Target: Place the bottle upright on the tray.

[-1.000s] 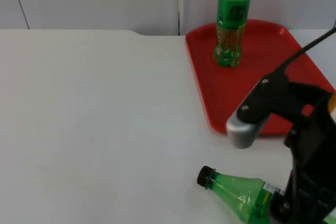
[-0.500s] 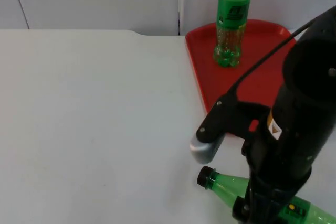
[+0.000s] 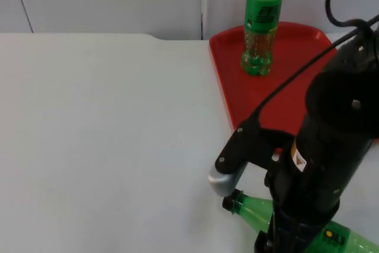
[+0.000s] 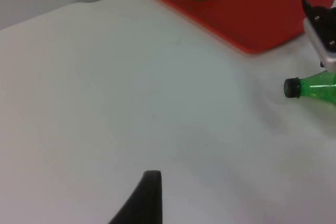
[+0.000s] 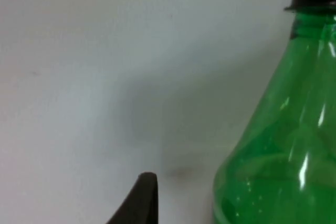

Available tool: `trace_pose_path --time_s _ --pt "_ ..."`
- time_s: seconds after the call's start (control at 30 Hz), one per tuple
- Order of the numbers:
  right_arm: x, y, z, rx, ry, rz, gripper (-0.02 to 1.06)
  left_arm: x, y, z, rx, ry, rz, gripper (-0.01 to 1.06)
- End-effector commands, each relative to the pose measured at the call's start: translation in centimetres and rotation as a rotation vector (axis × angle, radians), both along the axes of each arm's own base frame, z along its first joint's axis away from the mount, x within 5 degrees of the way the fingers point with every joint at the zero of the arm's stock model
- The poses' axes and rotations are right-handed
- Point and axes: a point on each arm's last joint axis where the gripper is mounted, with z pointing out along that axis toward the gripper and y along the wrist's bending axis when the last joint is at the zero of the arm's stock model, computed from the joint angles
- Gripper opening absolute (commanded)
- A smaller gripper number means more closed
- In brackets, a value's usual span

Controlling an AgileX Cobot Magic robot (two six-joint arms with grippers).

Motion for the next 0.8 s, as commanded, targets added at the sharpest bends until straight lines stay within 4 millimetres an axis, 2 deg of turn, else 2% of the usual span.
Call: trace_pose_path --time_s 0.0,0.27,0.4,0.47,0.57,0.6,0.63,0.77 --pt "-0.3 -0.1 -0.4 0.007 -0.004 0.003 0.95 0.0 0.0 -0.1 -0.004 0.004 -0.009 1.05" --pt "-1.6 -1.4 -1.7 -0.005 0.016 0.003 0.95 0.0 0.0 -0.1 -0.004 0.004 -0.009 1.05" --pt "-1.5 -1.3 -1.8 0.014 0.002 0.005 0.95 0.0 0.0 -0.1 -0.004 0.004 -0.009 1.05" --pt "-1.4 -1.1 -1.8 0.028 -0.007 0.007 0.91 0.0 0.0 -0.1 -0.004 0.004 -0.009 1.05" --pt "-1.3 -1.0 -1.7 0.031 -0.011 0.007 0.69 0.0 0.0 -0.1 -0.004 0.004 -0.009 1.05" --pt "-1.3 -1.1 -1.7 0.028 -0.008 0.006 0.58 0.0 0.0 -0.1 -0.004 0.004 -0.009 1.05" --pt "-1.3 -1.1 -1.7 0.028 -0.008 0.006 0.58 0.0 0.0 -0.1 -0.004 0.004 -0.009 1.05" --pt "-1.4 -1.2 -1.7 0.014 -0.003 0.014 0.07 0.0 0.0 -0.1 -0.004 0.004 -0.009 1.05"
